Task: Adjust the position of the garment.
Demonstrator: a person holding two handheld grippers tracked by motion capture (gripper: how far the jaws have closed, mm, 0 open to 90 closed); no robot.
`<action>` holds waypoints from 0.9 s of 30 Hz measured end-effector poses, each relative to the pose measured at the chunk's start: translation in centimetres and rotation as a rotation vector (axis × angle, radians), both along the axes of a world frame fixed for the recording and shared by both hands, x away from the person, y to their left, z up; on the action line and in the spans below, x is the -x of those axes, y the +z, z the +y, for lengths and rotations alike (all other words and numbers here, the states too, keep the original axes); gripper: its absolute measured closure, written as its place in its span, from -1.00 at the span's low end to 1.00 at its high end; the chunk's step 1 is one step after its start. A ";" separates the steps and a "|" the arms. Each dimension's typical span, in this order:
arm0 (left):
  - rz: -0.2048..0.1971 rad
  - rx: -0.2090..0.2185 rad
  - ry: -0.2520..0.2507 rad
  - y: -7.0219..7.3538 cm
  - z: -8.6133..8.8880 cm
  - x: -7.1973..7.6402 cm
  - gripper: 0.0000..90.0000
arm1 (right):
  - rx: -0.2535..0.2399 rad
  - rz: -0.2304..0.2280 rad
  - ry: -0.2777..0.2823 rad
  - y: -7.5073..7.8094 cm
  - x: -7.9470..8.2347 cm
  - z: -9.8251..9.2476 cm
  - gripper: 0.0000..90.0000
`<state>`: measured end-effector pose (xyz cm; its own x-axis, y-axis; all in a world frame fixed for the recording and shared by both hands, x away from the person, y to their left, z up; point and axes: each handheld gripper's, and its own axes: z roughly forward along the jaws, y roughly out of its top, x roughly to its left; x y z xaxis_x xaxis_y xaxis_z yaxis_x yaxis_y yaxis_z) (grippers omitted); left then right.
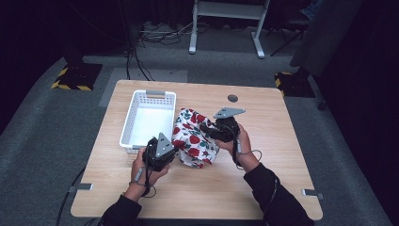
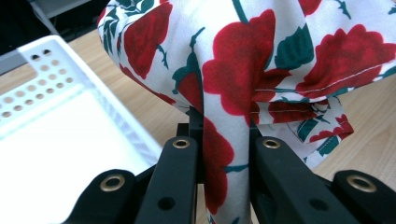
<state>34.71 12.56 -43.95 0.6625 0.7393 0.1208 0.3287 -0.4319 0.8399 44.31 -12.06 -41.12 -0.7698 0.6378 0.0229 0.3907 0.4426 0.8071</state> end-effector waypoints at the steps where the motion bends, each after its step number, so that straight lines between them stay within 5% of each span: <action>1: -0.001 0.004 0.005 0.1 0.2 0.0 0.85 | 0.000 -0.001 0.004 0.1 0.0 0.2 0.67; 27: -0.031 0.056 0.115 1.2 4.6 -0.2 0.85 | 0.026 -0.033 0.063 2.2 -0.9 5.3 0.67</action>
